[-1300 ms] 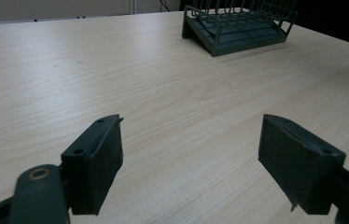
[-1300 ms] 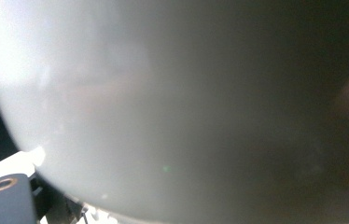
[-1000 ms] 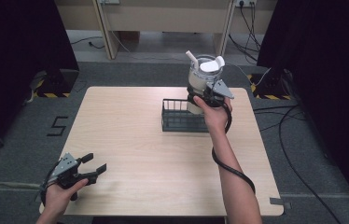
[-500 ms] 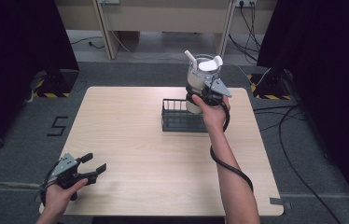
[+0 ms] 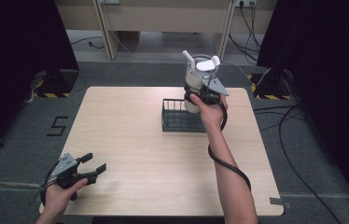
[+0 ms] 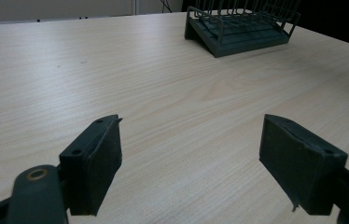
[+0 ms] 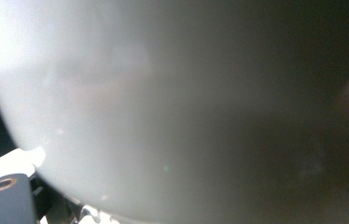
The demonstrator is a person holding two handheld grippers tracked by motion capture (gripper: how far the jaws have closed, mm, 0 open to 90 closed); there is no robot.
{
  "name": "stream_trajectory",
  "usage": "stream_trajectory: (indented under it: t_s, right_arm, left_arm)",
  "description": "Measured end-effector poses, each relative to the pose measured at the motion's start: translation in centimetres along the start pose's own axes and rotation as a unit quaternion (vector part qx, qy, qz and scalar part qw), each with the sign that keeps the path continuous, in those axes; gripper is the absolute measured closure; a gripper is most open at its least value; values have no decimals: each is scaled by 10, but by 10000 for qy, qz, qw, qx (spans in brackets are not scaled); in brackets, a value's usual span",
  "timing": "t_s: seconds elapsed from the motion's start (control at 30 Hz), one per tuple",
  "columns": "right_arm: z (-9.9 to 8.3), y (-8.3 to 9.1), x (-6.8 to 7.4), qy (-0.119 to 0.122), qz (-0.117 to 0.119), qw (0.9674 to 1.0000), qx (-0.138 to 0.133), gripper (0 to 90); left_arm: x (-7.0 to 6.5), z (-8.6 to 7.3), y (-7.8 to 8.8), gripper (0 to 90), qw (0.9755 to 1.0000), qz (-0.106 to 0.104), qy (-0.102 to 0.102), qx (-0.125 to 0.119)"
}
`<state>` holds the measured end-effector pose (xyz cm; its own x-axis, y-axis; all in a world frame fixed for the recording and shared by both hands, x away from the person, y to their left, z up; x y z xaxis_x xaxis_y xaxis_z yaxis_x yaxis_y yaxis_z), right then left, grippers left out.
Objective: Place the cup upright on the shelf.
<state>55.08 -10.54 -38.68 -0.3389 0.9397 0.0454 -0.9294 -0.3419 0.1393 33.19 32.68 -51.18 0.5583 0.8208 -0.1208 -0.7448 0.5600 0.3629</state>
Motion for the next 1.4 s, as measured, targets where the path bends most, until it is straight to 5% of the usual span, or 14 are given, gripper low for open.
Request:
stream_trajectory:
  t_s: [1.4]
  right_arm:
    - [-38,-11,0,-78,-15,9992,390,109]
  left_arm:
    - [-1,-1,-2,203,10000,-33,22,8]
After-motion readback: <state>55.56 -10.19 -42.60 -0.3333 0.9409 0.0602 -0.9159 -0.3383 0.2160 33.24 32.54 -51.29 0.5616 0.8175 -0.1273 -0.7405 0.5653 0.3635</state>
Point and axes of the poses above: each handheld gripper's, and its own axes: y roughly backward along the jaws, z roughly out of its top, x roughly to its left, the point moved 1 cm from there along -y, roughly forward along the jaws, and after that the axes turned 2 degrees about x, right-handed, at the moved point
